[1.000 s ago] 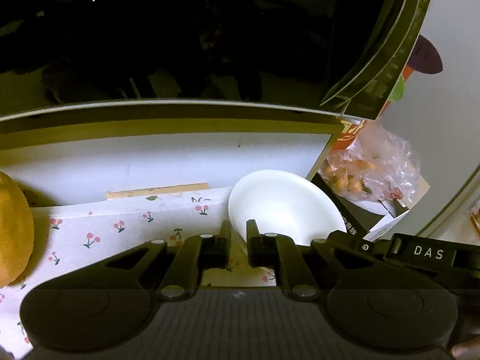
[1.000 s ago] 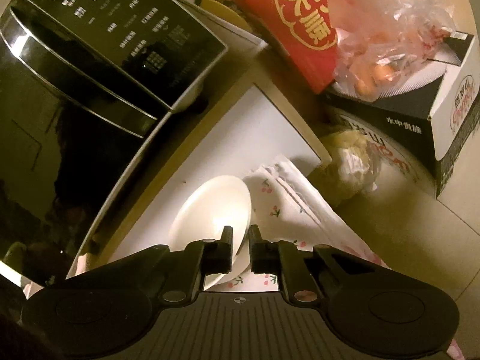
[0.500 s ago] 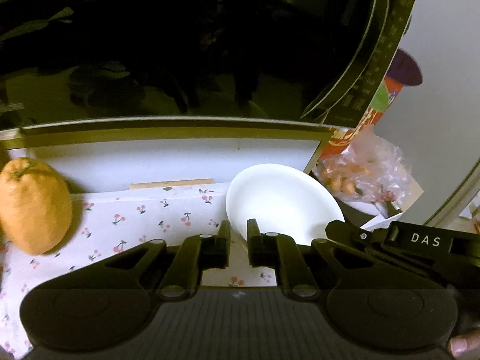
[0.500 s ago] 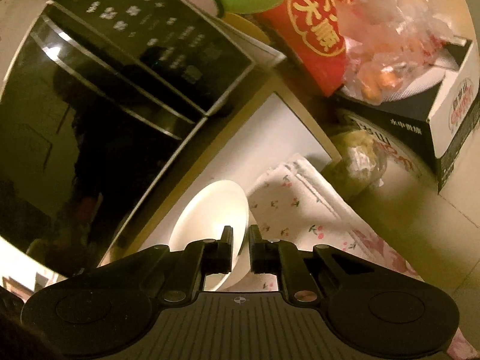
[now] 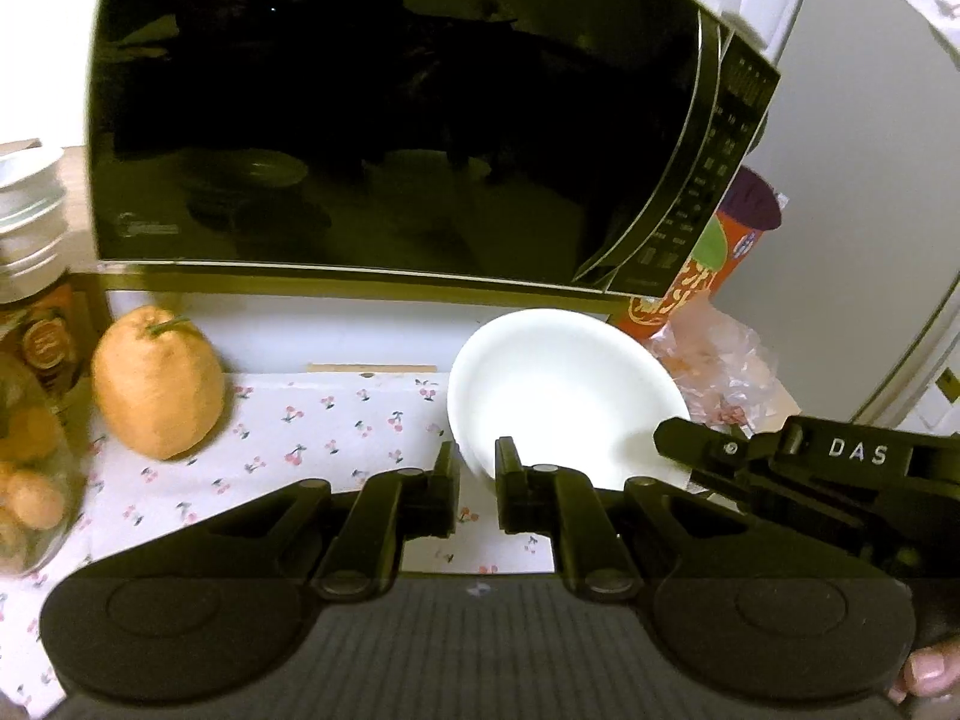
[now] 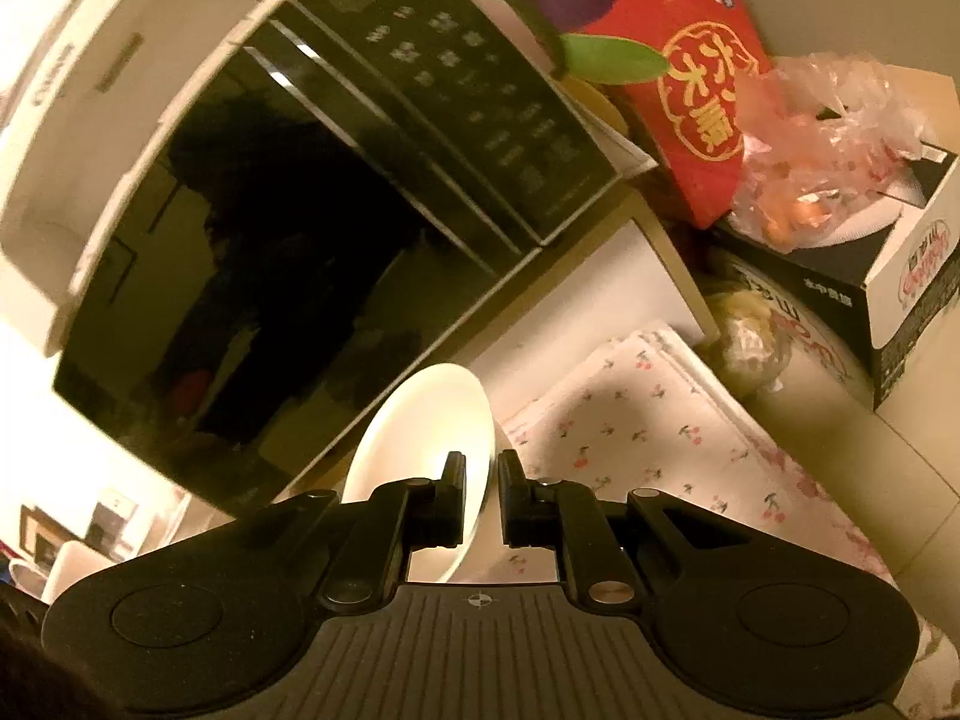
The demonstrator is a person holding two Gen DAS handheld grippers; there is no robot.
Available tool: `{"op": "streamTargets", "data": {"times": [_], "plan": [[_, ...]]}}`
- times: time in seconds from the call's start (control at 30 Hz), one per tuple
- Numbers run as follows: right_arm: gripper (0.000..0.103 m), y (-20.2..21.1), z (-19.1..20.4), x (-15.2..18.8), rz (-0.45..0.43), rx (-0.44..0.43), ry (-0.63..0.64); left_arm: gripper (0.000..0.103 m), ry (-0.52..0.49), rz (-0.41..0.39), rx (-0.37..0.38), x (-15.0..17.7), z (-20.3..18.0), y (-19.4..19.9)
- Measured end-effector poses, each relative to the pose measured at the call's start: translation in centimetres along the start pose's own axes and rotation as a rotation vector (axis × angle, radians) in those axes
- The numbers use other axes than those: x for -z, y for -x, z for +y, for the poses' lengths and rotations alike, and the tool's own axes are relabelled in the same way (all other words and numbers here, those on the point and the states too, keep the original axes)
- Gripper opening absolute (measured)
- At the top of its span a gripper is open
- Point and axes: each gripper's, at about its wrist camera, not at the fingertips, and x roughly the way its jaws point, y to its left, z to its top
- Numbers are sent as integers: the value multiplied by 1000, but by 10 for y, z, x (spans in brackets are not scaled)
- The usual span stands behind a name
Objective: Organize plates and bowls
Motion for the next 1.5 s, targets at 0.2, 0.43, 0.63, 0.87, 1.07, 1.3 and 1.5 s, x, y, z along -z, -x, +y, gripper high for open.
{"op": "streamTargets", "data": {"times": [0.2,0.43,0.63,0.87,1.07,1.3,1.5], "plan": [[13,19,28,14,7,-23,59,10,33,-28,-4,7,13,34],[13,33,56,39,29,-33,140,10,75,-39,-12,22,31,65],[13,39,70,61,55,-52,176,11,110,-38,-13,37,48,84],[13,38,73,82,92,-81,183,11,147,-33,-13,53,69,96],[15,28,75,99,113,-54,222,11,126,-23,-41,63,74,94],[15,17,75,108,140,-48,221,11,125,-1,-50,71,87,88],[15,6,73,117,170,-18,253,11,115,18,-58,78,91,81]]}}
